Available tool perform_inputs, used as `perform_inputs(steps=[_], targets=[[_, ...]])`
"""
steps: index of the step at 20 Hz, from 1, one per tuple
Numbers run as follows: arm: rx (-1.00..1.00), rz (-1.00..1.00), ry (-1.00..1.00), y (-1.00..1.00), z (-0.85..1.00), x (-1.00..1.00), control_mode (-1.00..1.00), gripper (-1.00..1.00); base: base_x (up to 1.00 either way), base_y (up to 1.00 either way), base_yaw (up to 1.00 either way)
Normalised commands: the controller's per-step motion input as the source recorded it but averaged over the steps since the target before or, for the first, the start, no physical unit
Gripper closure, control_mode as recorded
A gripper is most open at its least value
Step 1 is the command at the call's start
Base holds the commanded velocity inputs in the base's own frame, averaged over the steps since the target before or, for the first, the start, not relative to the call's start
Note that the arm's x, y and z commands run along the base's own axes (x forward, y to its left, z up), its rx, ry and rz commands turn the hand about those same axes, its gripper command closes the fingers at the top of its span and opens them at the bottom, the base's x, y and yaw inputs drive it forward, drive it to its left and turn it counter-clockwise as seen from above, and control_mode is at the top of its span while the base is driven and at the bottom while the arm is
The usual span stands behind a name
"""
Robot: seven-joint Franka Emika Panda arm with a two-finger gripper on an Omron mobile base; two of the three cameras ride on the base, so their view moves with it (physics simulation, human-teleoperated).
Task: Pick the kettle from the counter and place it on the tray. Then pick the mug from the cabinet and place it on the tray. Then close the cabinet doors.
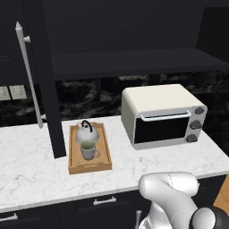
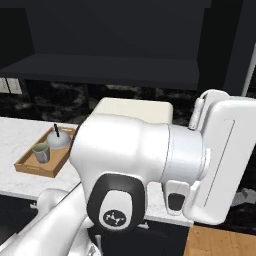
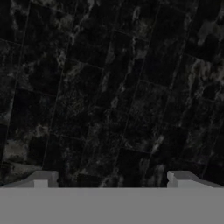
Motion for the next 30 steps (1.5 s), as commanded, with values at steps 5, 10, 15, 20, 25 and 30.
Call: perform_inputs(steps=[5,10,15,20,25,30], targets=[[-0.03,0.14,0.06,-0.03,0.00,0.37,-1.00,-1.00,0.00,0.00,0.00],[-0.01,0.15,0.03,-0.05,0.00,0.25,-1.00,-1.00,0.00,0.00,0.00],[0.00,0.17,0.03,0.00,0.00,0.26,-1.00,-1.00,0.00,0.00,0.00],[0.00,0.17,0.00,0.00,0.00,0.26,-1.00,-1.00,0.00,0.00,0.00],[0.00,0.18,0.00,0.00,0.01,0.21,-1.00,-1.00,0.00,0.00,0.00],[0.00,0.17,0.04,0.16,0.00,0.12,-1.00,-1.00,0.00,0.00,0.00]])
